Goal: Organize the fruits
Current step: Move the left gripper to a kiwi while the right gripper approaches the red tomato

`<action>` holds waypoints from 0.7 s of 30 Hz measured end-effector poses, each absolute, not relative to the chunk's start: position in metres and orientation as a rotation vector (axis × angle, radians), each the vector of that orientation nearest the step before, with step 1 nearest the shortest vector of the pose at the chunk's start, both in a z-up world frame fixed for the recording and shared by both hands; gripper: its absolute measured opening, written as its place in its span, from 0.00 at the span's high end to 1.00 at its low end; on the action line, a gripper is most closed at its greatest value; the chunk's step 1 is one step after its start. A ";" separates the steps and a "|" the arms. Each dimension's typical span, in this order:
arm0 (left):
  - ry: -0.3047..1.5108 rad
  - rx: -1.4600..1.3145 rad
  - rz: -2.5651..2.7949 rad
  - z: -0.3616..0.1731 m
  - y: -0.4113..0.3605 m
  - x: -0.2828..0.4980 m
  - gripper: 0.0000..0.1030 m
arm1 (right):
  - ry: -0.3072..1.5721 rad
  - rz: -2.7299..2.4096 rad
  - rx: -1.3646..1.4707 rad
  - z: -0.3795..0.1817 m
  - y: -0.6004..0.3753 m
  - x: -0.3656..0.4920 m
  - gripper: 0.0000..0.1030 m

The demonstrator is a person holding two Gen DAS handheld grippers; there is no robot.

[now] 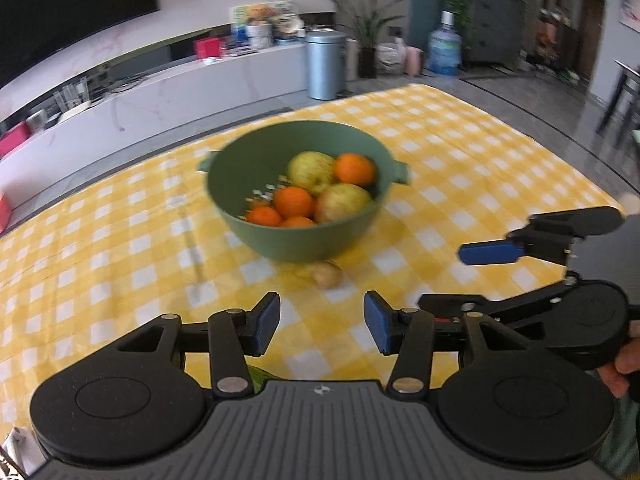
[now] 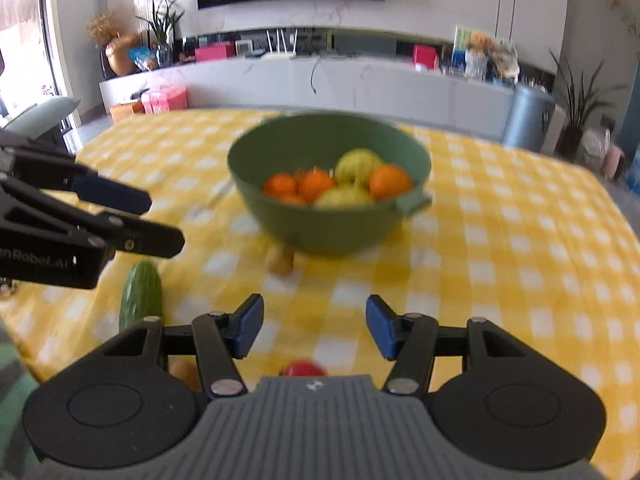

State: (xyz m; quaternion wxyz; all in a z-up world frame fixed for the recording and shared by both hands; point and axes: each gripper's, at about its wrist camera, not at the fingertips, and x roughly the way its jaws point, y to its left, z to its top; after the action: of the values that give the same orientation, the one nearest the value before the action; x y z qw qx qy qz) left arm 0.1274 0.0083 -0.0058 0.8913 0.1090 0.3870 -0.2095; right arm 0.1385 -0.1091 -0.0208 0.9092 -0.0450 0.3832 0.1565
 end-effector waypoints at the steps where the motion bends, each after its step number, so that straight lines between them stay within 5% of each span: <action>1: 0.808 0.232 -0.448 -0.007 0.006 0.124 0.44 | 0.800 0.319 -0.087 -0.023 -0.110 0.135 0.47; 21: 0.968 0.273 -0.563 -0.045 -0.004 0.097 0.44 | 0.887 0.287 -0.008 -0.044 -0.126 0.125 0.47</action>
State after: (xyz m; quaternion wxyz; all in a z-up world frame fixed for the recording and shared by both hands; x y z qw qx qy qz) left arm 0.0974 -0.0044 -0.0454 0.8384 0.1289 0.4578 -0.2662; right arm 0.1246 -0.1258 -0.0442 0.8932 -0.0040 0.4277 0.1384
